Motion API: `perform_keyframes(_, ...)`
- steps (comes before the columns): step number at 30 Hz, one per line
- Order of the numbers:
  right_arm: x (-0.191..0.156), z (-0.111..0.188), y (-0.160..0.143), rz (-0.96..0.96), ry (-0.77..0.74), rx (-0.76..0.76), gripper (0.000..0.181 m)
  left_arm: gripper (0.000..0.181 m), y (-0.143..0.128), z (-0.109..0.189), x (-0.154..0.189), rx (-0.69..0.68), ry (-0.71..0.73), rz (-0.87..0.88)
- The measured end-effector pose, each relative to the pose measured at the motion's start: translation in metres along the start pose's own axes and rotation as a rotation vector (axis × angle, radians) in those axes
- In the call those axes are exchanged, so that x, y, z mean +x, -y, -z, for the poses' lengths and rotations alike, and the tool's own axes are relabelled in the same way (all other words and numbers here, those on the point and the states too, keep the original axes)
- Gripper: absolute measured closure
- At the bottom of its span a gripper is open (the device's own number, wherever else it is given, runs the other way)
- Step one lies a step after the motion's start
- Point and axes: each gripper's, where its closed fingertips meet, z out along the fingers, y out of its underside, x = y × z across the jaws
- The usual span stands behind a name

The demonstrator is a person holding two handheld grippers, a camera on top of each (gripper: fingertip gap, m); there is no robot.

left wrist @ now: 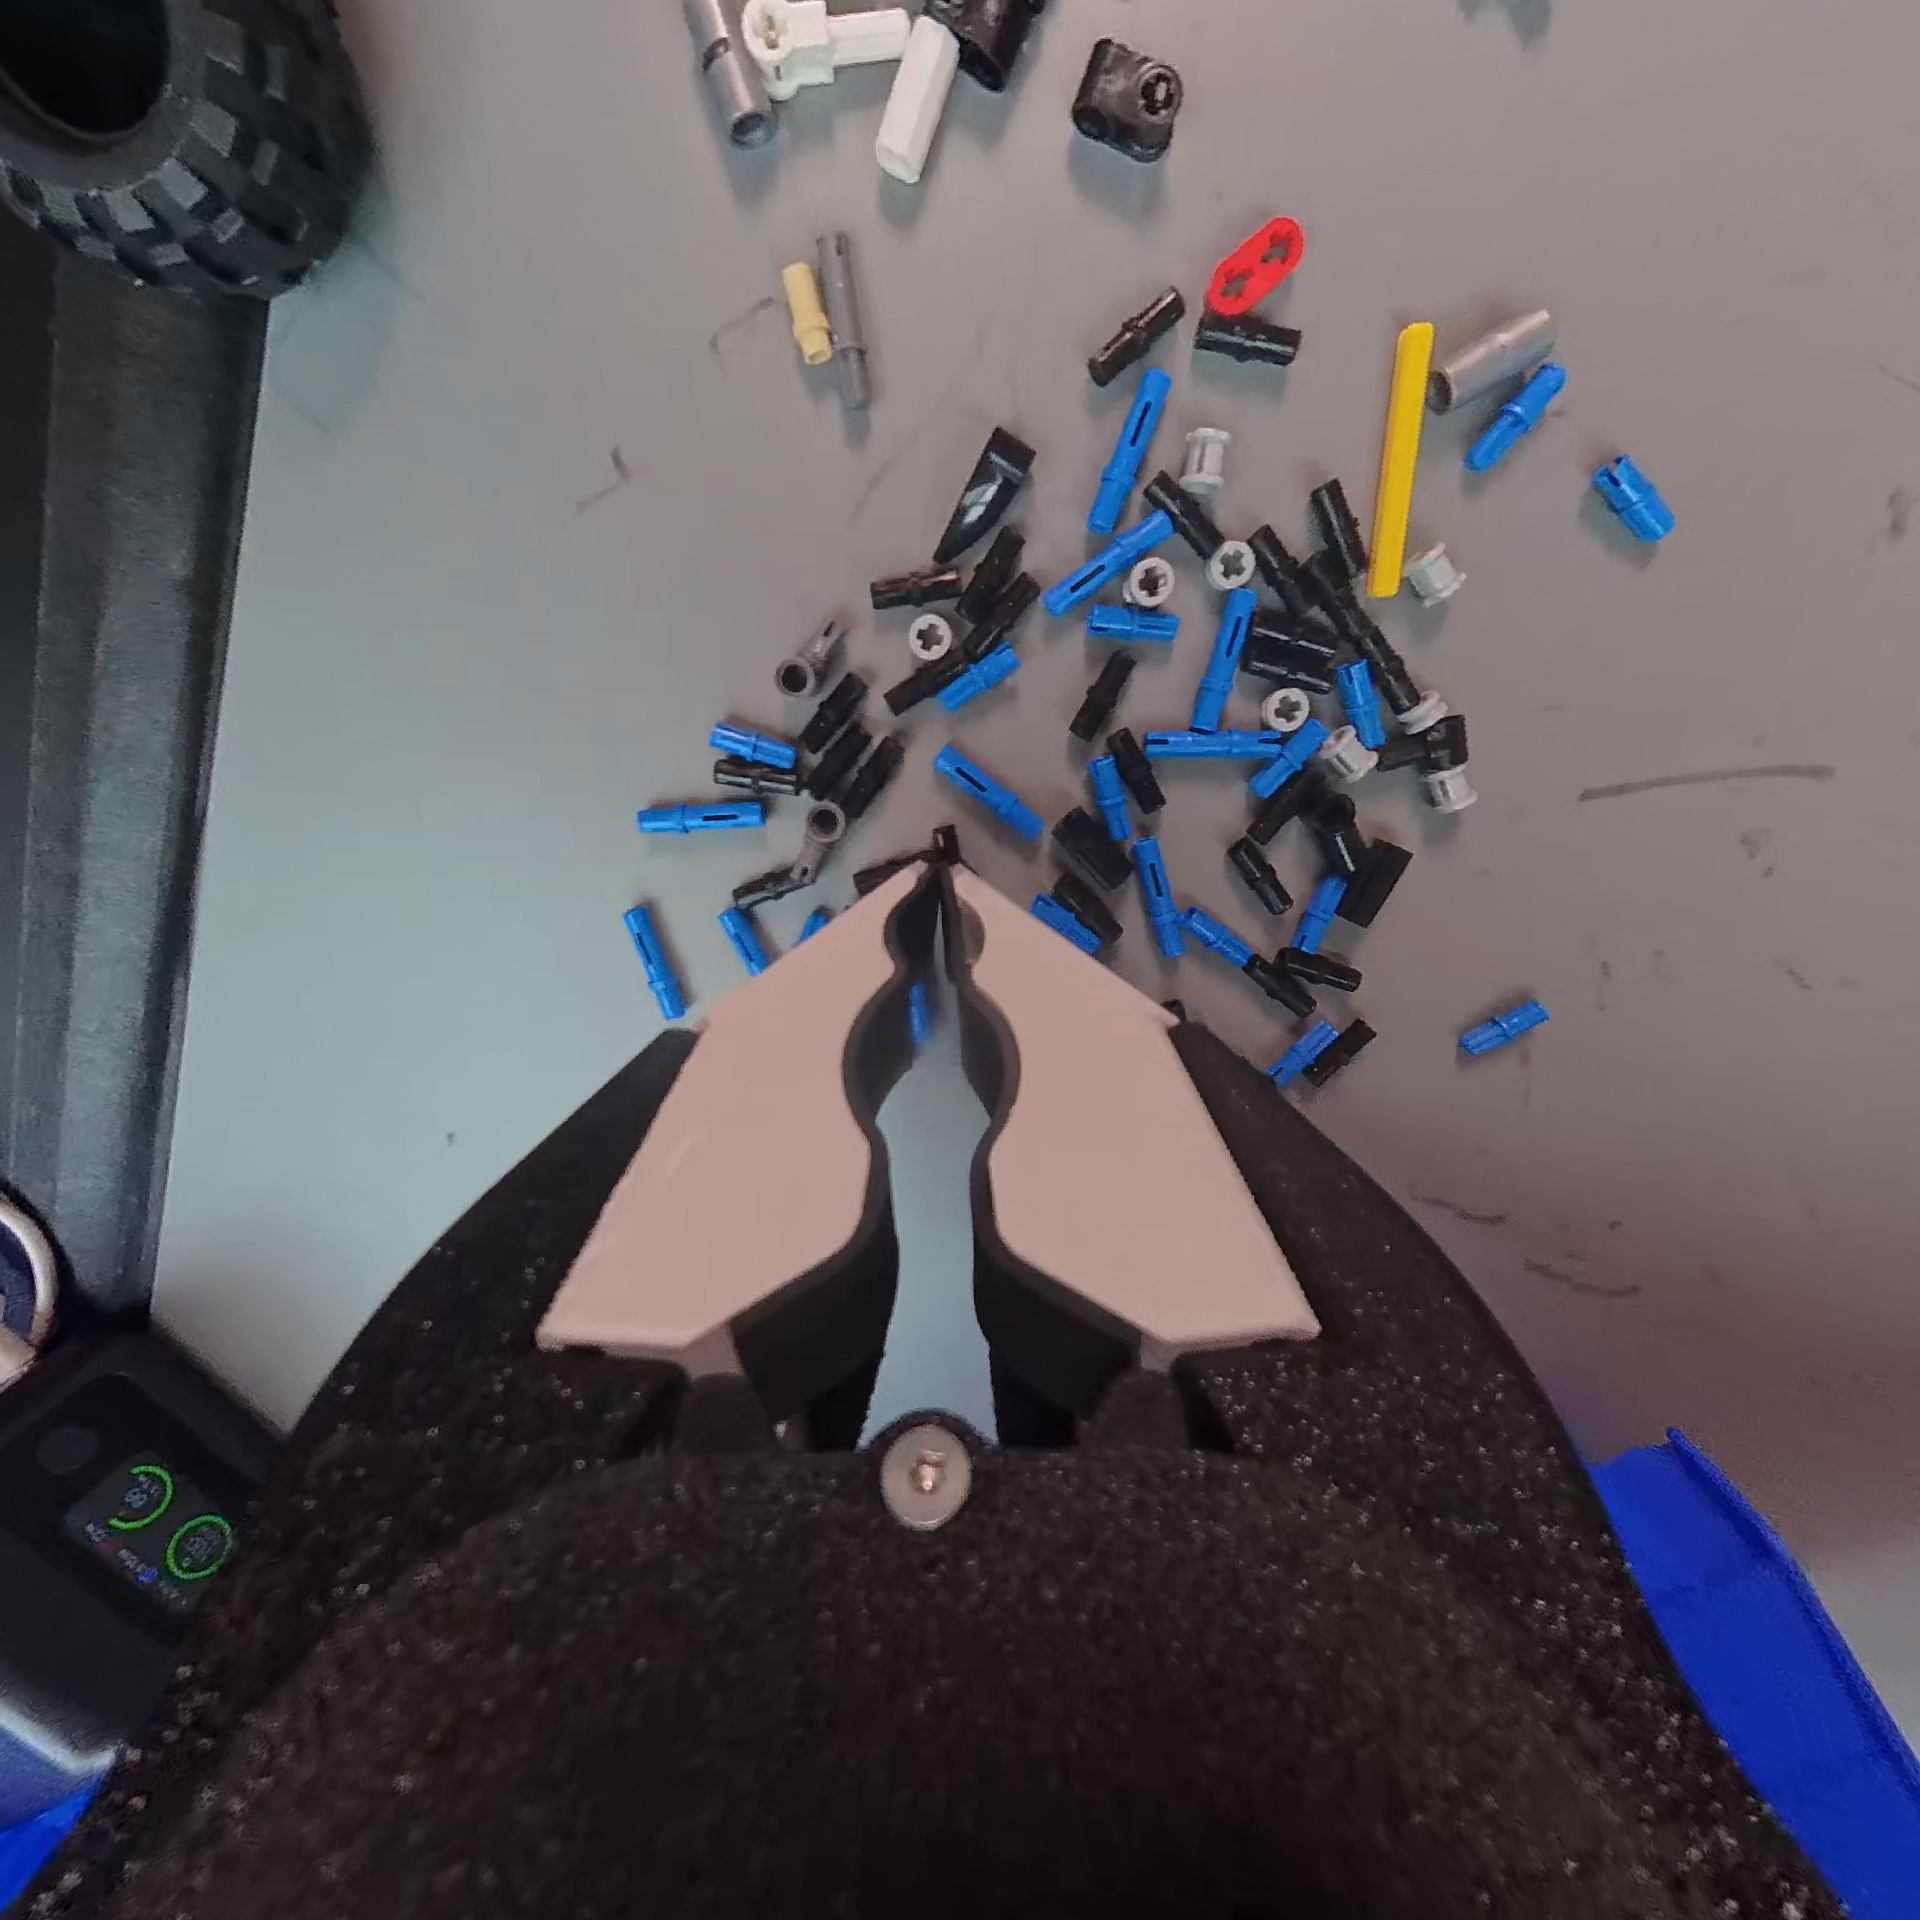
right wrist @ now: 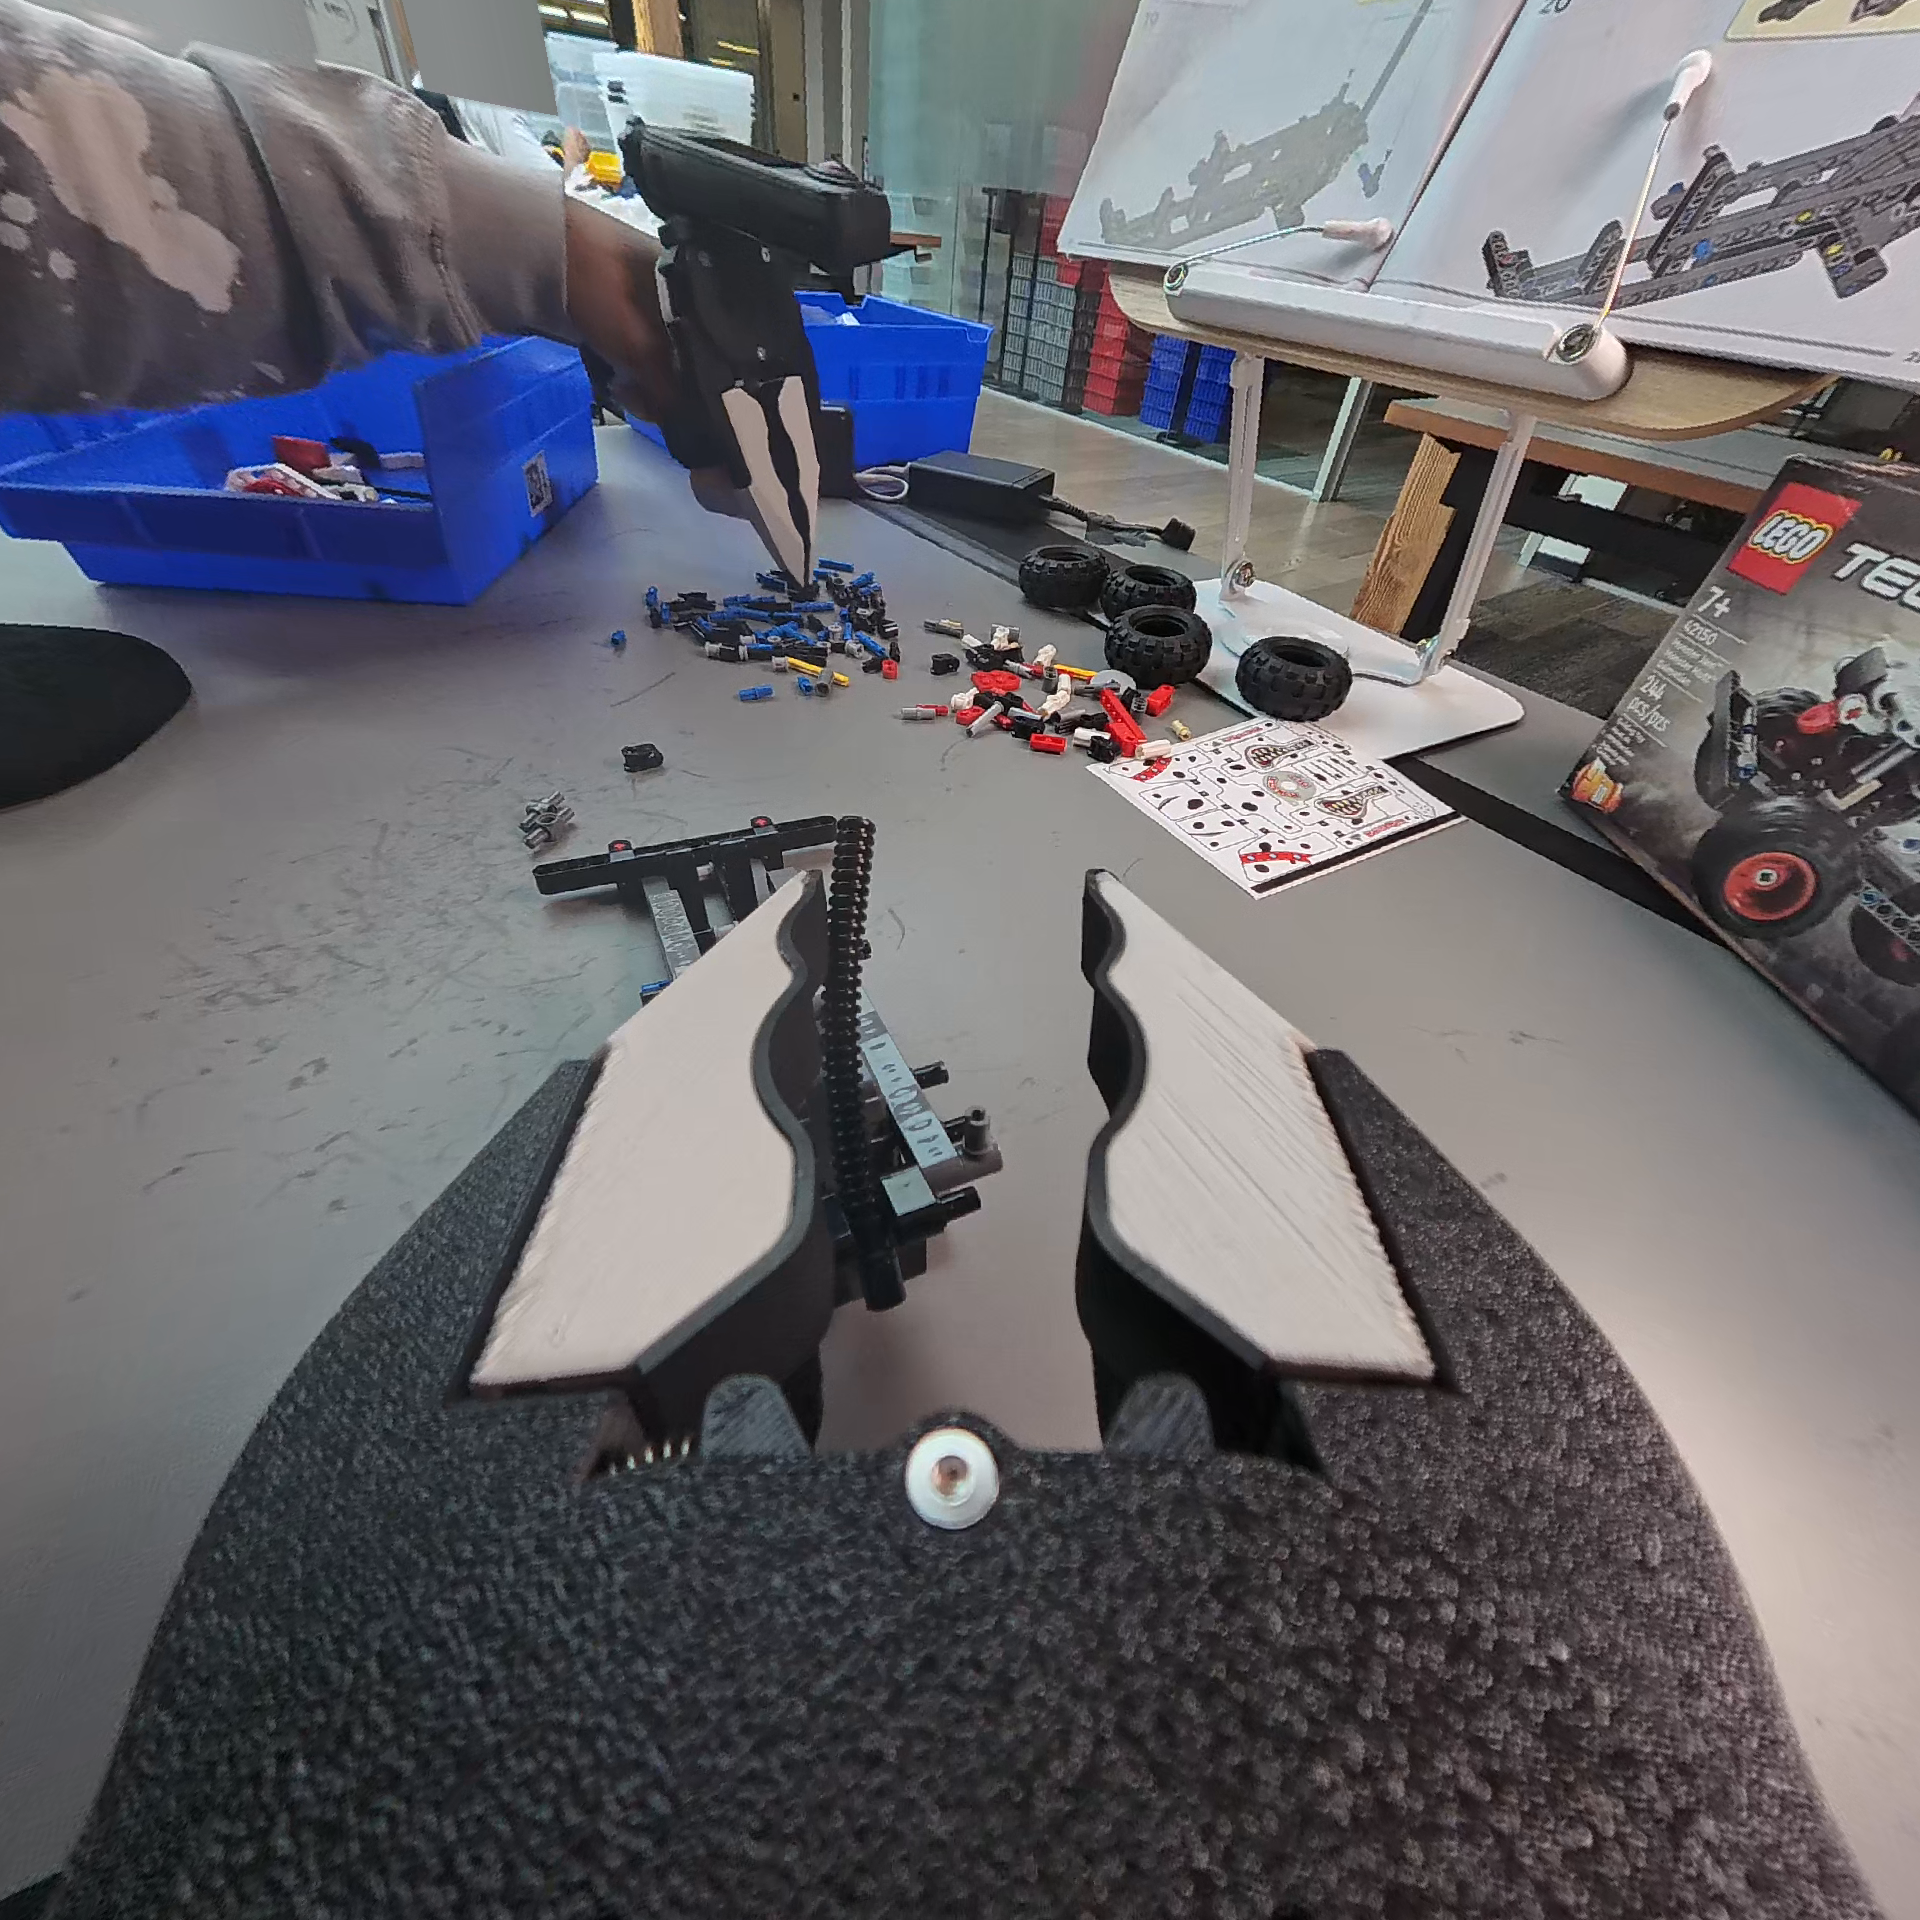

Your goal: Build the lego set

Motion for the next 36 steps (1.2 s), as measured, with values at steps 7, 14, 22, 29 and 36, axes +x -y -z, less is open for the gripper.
perform_keyframes(7, 0.000, 0.000, 0.000, 0.001, 0.002, -0.001, 0.133, 0.166, 0.014, 0.008, 0.016, 0.060, -0.051, -0.015)
perform_keyframes(14, -0.001, -0.001, -0.001, -0.002, 0.004, -0.004, 0.133, 0.156, 0.067, 0.011, 0.031, 0.232, -0.062, 0.031)
perform_keyframes(22, -0.001, 0.000, -0.002, 0.011, -0.002, -0.011, 0.133, 0.156, 0.109, -0.028, 0.030, 0.188, -0.006, 0.065)
perform_keyframes(29, 0.000, 0.000, -0.003, 0.012, 0.007, -0.017, 0.133, 0.170, 0.109, -0.035, 0.029, 0.156, 0.019, 0.049)
perform_keyframes(36, -0.001, 0.001, -0.004, 0.024, 0.006, -0.019, 0.133, 0.171, 0.096, -0.001, 0.125, 0.107, -0.168, -0.098)
